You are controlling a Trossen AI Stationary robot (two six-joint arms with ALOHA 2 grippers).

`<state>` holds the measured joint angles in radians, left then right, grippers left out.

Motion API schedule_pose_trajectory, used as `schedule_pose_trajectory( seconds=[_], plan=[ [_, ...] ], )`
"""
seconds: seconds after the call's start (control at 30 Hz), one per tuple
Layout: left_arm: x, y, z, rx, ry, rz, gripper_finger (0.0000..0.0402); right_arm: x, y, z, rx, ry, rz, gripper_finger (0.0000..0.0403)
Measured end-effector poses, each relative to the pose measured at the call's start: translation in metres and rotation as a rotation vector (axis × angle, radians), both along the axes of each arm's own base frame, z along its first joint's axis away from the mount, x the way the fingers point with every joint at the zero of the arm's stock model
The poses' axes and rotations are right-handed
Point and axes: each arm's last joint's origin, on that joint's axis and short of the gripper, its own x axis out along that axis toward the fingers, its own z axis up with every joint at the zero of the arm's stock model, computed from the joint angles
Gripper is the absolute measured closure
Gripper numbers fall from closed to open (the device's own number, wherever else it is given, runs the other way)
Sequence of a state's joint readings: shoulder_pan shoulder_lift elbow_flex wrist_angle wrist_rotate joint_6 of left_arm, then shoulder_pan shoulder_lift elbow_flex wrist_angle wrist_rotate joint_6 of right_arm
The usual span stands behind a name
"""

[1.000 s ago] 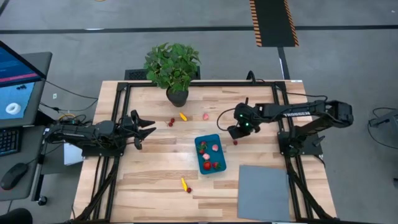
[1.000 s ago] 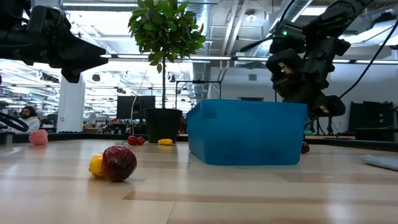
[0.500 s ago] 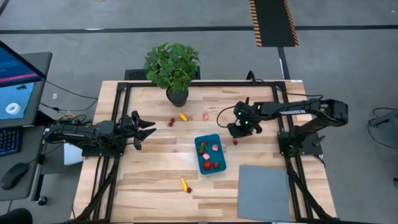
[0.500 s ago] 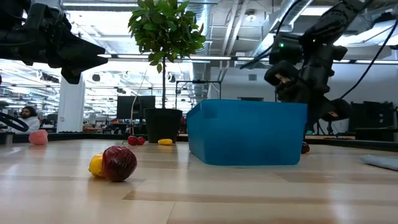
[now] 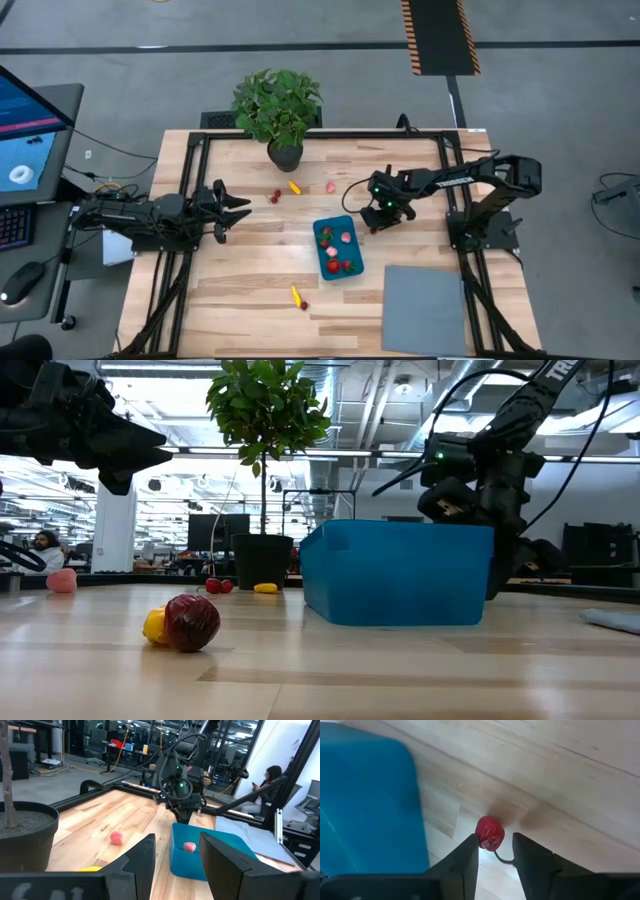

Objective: Pick and placing Produce into tupperware
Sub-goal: Put the cherry into the blue bin

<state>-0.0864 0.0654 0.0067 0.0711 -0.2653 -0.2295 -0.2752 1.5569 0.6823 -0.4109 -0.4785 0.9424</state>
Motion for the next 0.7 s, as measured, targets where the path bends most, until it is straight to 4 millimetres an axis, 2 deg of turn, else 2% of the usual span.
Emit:
schedule_pose_trajectory(
  seconds=[0.37,0.7],
  plan=[
    [0.0000,0.0000,0.0000,0.000,0.000,0.000,0.0260,0.0011,-0.0028,0.0000,-0.019,-0.014,-0.013,0.0287],
    [0.0000,0.0000,-0.0001,0.000,0.001,-0.001,0.0260,0.0054,-0.0018,0.0006,-0.032,-0.064,0.008,0.0362]
  ],
)
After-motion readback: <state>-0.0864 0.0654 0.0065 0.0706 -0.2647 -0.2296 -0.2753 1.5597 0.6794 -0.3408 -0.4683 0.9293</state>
